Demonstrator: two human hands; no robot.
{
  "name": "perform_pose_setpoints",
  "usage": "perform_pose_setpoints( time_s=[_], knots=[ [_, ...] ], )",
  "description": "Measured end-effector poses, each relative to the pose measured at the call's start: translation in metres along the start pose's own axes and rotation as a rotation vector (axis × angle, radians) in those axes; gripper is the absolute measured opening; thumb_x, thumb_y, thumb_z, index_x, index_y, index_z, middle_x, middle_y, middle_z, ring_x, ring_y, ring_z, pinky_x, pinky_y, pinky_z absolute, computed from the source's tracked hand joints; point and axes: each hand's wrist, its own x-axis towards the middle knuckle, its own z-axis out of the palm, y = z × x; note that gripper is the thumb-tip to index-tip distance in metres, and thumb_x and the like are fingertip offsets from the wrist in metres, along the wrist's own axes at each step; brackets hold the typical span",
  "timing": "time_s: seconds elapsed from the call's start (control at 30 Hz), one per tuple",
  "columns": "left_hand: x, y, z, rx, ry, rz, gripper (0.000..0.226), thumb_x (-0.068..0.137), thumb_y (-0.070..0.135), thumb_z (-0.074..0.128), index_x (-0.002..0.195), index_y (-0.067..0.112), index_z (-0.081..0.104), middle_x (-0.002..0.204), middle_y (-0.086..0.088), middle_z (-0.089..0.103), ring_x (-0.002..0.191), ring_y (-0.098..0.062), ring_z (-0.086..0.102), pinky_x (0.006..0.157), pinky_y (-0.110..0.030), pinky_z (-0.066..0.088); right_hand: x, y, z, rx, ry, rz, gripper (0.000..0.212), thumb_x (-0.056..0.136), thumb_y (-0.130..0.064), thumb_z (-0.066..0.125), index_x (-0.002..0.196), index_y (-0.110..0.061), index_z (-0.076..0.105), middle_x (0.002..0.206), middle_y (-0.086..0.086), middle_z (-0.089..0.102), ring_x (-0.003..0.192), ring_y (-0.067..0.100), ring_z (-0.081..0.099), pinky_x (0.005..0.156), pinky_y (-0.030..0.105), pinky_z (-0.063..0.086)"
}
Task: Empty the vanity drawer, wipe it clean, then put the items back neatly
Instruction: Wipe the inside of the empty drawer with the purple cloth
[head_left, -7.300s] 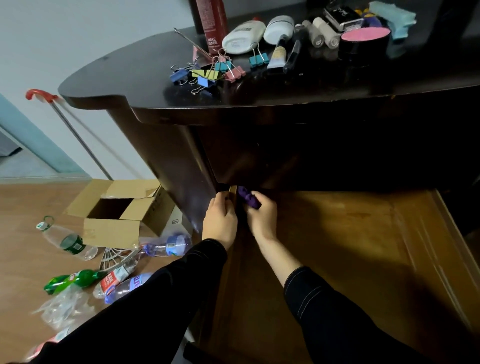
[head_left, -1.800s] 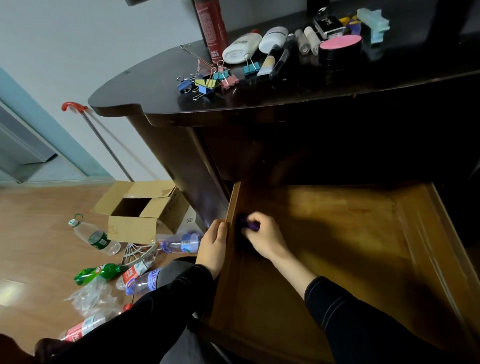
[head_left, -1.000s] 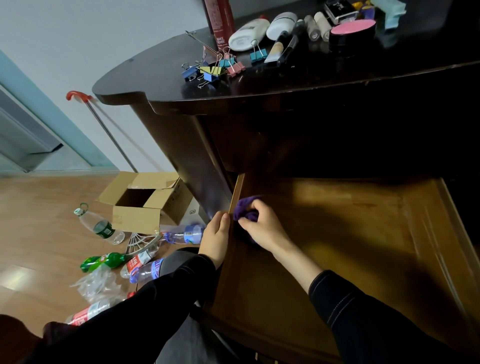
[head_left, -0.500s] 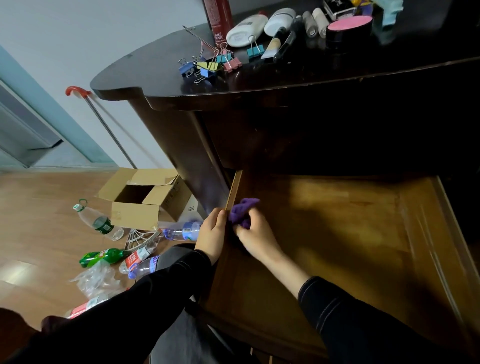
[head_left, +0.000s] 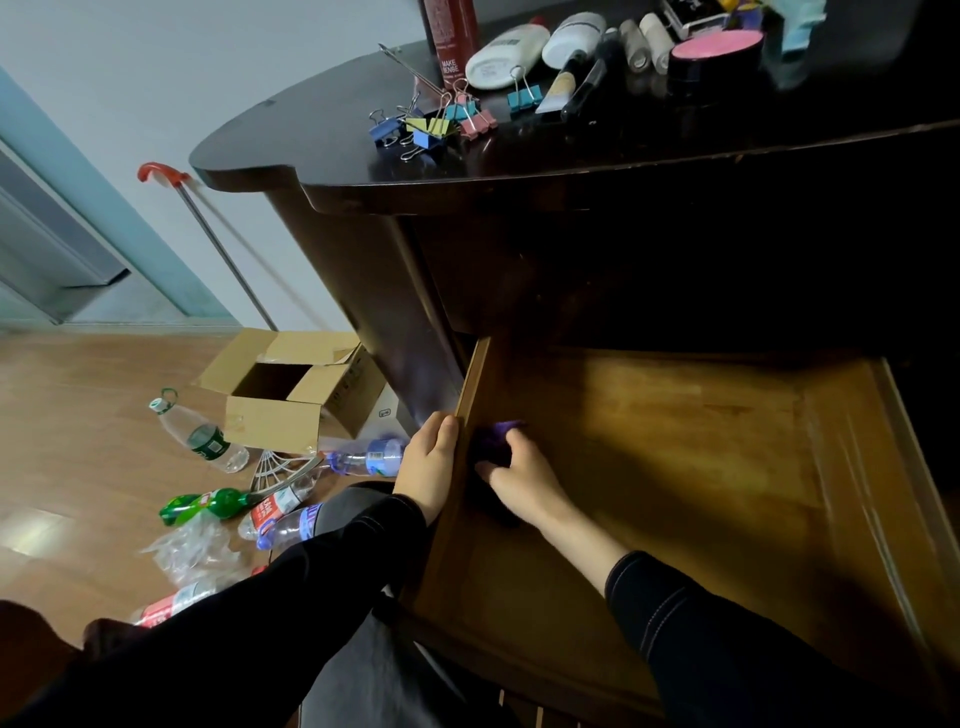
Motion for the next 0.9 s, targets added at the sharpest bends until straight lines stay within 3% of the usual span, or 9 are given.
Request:
perform_pose_setpoints(
  time_s=[0.07,0.17,0.27,0.43,0.53,0.6,0.67,0.8,0.9],
  knots=[
    [-0.001,0.001,0.000,-0.006,0.004,-0.005,0.026,0.108,0.027,0.036,0.107,0.018,0.060,0.108,-0.005,0.062,0.101,-0.016,0.056,0.087,-0.026,0.036,0.006,-0.008,-0.008,0.009,-0.013,0.011,0.035,0.095,-0.017,0.064,0.129,-0.025,0.058,0.126,-0.006,0.061,0.120,0.017,0.059,0.102,0.034,0.050],
    [-0.001,0.001,-0.001,-0.017,0.000,0.033,0.026,0.107,0.020,0.037,0.109,0.011,0.062,0.107,-0.008,0.064,0.101,-0.016,0.058,0.086,-0.021,0.041,0.004,-0.015,0.000,0.010,0.092,-0.178,0.028,0.093,-0.023,0.068,0.119,-0.030,0.060,0.118,-0.011,0.061,0.107,0.005,0.060,0.088,0.023,0.052],
    [-0.001,0.001,-0.002,0.037,0.008,0.040,0.025,0.107,0.018,0.037,0.106,0.010,0.061,0.104,-0.005,0.062,0.096,-0.012,0.057,0.084,-0.012,0.040,-0.006,-0.003,0.017,0.032,0.147,-0.220,0.032,0.094,-0.017,0.065,0.123,-0.027,0.057,0.124,-0.007,0.058,0.112,0.007,0.059,0.090,0.017,0.048],
    [-0.002,0.004,0.000,0.019,0.005,-0.017,0.031,0.108,0.026,0.035,0.113,0.008,0.060,0.111,-0.013,0.062,0.107,-0.024,0.057,0.099,-0.038,0.041,-0.001,0.000,0.002,0.064,-0.019,0.051,0.037,0.095,-0.011,0.060,0.127,-0.031,0.057,0.126,-0.007,0.061,0.114,0.013,0.058,0.099,0.031,0.050],
    [-0.002,0.005,0.000,-0.009,0.019,-0.005,0.030,0.108,0.022,0.036,0.110,0.005,0.061,0.107,-0.015,0.064,0.105,-0.027,0.058,0.097,-0.039,0.043,0.002,-0.010,0.002,0.040,0.061,-0.089,0.027,0.092,-0.019,0.065,0.111,-0.038,0.059,0.114,-0.013,0.063,0.105,0.007,0.061,0.090,0.029,0.054],
    [-0.003,0.006,0.000,-0.012,0.016,-0.003,0.030,0.108,0.021,0.036,0.108,0.003,0.061,0.106,-0.016,0.064,0.104,-0.028,0.058,0.096,-0.041,0.044,-0.001,-0.009,0.009,-0.006,0.100,-0.149,0.029,0.092,-0.021,0.065,0.114,-0.037,0.056,0.120,-0.011,0.060,0.106,0.005,0.059,0.085,0.021,0.049],
    [-0.003,0.006,0.000,-0.001,0.012,-0.002,0.031,0.108,0.022,0.036,0.107,0.003,0.060,0.106,-0.017,0.063,0.103,-0.028,0.058,0.096,-0.043,0.043,-0.006,0.000,0.015,-0.031,0.085,-0.099,0.035,0.092,-0.015,0.062,0.121,-0.034,0.055,0.129,-0.007,0.057,0.114,0.011,0.058,0.091,0.022,0.047],
    [-0.004,0.006,-0.002,0.013,-0.006,-0.009,0.031,0.108,0.027,0.035,0.112,0.010,0.060,0.110,-0.011,0.063,0.104,-0.022,0.057,0.092,-0.033,0.041,-0.004,0.005,0.004,-0.144,-0.061,0.130,0.045,0.093,-0.008,0.056,0.135,-0.024,0.053,0.129,-0.001,0.058,0.124,0.022,0.055,0.096,0.029,0.045],
    [-0.002,0.005,-0.001,-0.008,0.006,-0.022,0.024,0.108,0.026,0.036,0.107,0.018,0.059,0.107,-0.004,0.061,0.099,-0.013,0.056,0.084,-0.022,0.039,0.001,-0.006,-0.002,0.010,-0.021,0.022,0.035,0.089,-0.018,0.064,0.119,-0.035,0.060,0.114,-0.016,0.061,0.109,0.009,0.061,0.079,0.015,0.050]
  ],
)
